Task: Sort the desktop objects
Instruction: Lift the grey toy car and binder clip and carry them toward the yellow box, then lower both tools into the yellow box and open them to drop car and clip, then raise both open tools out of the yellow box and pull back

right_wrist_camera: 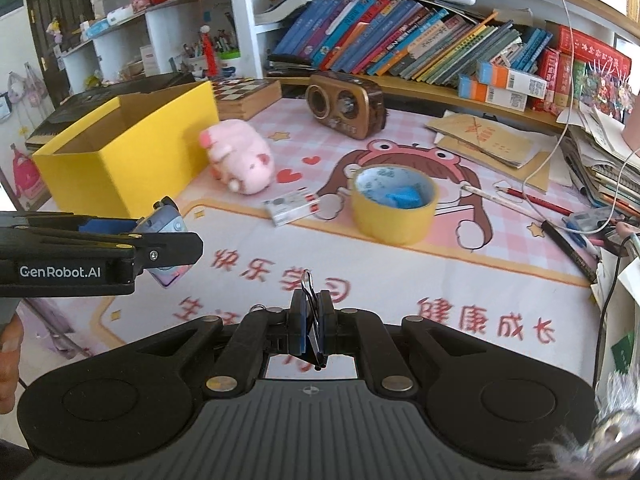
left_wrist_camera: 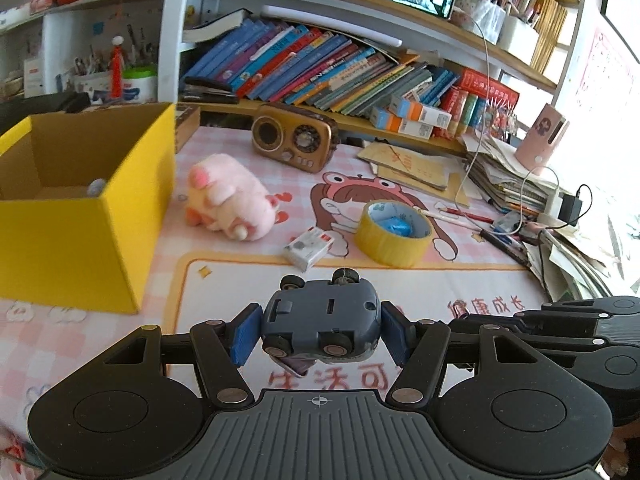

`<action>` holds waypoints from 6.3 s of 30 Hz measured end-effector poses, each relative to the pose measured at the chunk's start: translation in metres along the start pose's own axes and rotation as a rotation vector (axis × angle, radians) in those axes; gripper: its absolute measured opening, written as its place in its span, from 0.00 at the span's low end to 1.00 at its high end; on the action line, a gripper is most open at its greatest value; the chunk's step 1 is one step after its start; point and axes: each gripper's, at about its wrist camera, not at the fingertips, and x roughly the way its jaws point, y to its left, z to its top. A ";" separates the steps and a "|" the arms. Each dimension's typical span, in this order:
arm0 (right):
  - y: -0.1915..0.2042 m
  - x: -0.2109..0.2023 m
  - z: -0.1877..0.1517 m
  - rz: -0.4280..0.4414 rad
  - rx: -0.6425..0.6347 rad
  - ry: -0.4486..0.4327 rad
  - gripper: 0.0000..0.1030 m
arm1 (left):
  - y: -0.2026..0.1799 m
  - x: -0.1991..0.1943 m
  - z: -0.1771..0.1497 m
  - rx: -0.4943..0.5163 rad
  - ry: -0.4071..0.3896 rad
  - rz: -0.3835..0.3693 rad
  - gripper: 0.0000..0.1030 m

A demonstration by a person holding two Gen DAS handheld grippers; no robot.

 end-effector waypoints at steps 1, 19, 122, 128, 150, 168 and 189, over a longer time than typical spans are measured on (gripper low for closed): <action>0.006 -0.002 -0.001 -0.001 -0.001 0.000 0.05 | 0.003 -0.005 -0.002 0.000 -0.002 -0.001 0.62; 0.120 -0.034 -0.029 0.028 -0.029 -0.016 0.05 | 0.069 -0.094 -0.043 -0.015 -0.027 -0.003 0.62; 0.230 0.217 0.240 0.315 -0.461 0.016 0.05 | 0.221 0.043 0.102 0.013 0.073 0.163 0.62; 0.240 0.254 0.241 0.350 -0.542 0.155 0.05 | 0.219 0.063 0.100 0.025 0.172 0.168 0.62; 0.222 0.238 0.252 0.325 -0.447 0.101 0.25 | 0.219 0.040 0.104 0.012 0.112 0.156 0.96; 0.172 0.107 0.222 0.167 -0.223 -0.209 0.29 | 0.224 -0.046 0.094 0.026 -0.091 0.178 0.99; 0.173 -0.009 0.094 -0.002 -0.043 -0.282 0.41 | 0.209 -0.140 0.029 -0.006 -0.164 0.179 0.99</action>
